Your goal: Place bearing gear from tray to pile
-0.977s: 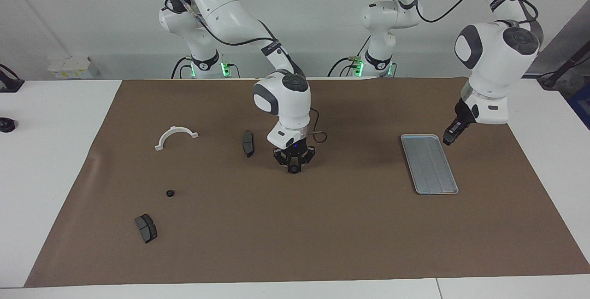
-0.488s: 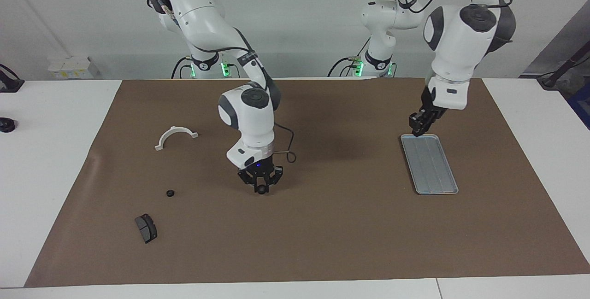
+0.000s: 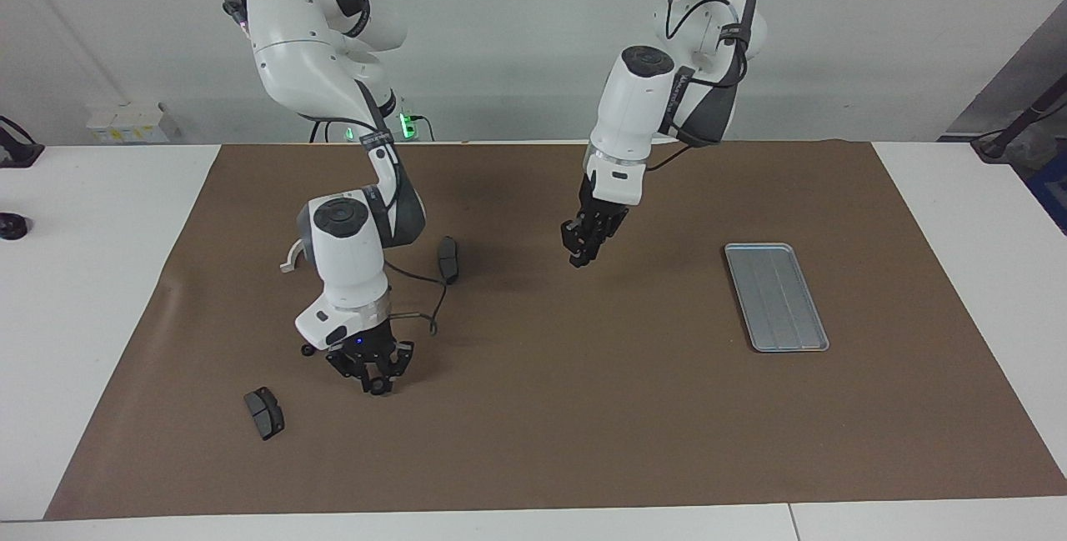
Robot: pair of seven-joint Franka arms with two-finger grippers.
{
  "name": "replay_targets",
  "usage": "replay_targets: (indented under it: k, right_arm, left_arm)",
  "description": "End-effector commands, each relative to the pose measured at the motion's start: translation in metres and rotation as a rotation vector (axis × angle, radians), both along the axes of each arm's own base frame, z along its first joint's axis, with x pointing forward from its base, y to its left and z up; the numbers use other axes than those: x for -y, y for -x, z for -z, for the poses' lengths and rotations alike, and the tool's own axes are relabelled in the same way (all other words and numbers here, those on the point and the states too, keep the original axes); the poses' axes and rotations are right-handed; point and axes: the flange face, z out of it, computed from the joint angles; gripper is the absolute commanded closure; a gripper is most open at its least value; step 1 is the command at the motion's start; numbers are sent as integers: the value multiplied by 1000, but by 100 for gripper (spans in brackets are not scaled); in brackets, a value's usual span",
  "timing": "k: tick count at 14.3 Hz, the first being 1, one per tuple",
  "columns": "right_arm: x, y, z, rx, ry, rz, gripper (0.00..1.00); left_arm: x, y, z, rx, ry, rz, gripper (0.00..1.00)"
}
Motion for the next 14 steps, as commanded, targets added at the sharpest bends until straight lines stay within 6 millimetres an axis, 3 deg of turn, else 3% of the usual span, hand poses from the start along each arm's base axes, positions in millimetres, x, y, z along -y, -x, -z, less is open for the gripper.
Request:
replay_targets:
  k: [1, 3, 5, 6, 7, 8, 9, 10, 11, 13, 14]
  right_arm:
    - [18, -6, 16, 26, -1, -26, 99]
    - [34, -8, 18, 25, 28, -59, 98]
    - [36, -9, 18, 25, 39, -87, 98]
    - [36, -9, 18, 24, 46, -102, 96]
    - [36, -9, 18, 25, 52, -109, 85]
    - [35, -9, 19, 24, 54, -111, 62]
    - [34, -9, 19, 24, 53, -109, 25]
    - [29, -8, 18, 24, 52, -113, 9]
    - [24, -8, 18, 21, 50, -116, 4]
    - [10, -8, 15, 22, 47, -129, 0]
    - [6, -13, 4, 39, 47, -131, 0]
  left_arm:
    - [22, -14, 36, 11, 33, -26, 100]
    - [29, -17, 60, 16, 44, -34, 100]
    - [38, -11, 66, 9, 50, -37, 100]
    - [36, -10, 72, 9, 52, -40, 87]
    - [34, -7, 84, 14, 55, -42, 86]
    - [33, -4, 92, 28, 65, -42, 86]
    - [33, -4, 95, 33, 69, -42, 85]
    - [31, -4, 97, 34, 70, -44, 84]
    - [31, -1, 100, 31, 69, -44, 78]
    - [30, -2, 100, 30, 72, -56, 42]
    - [30, -2, 101, 29, 71, -54, 10]
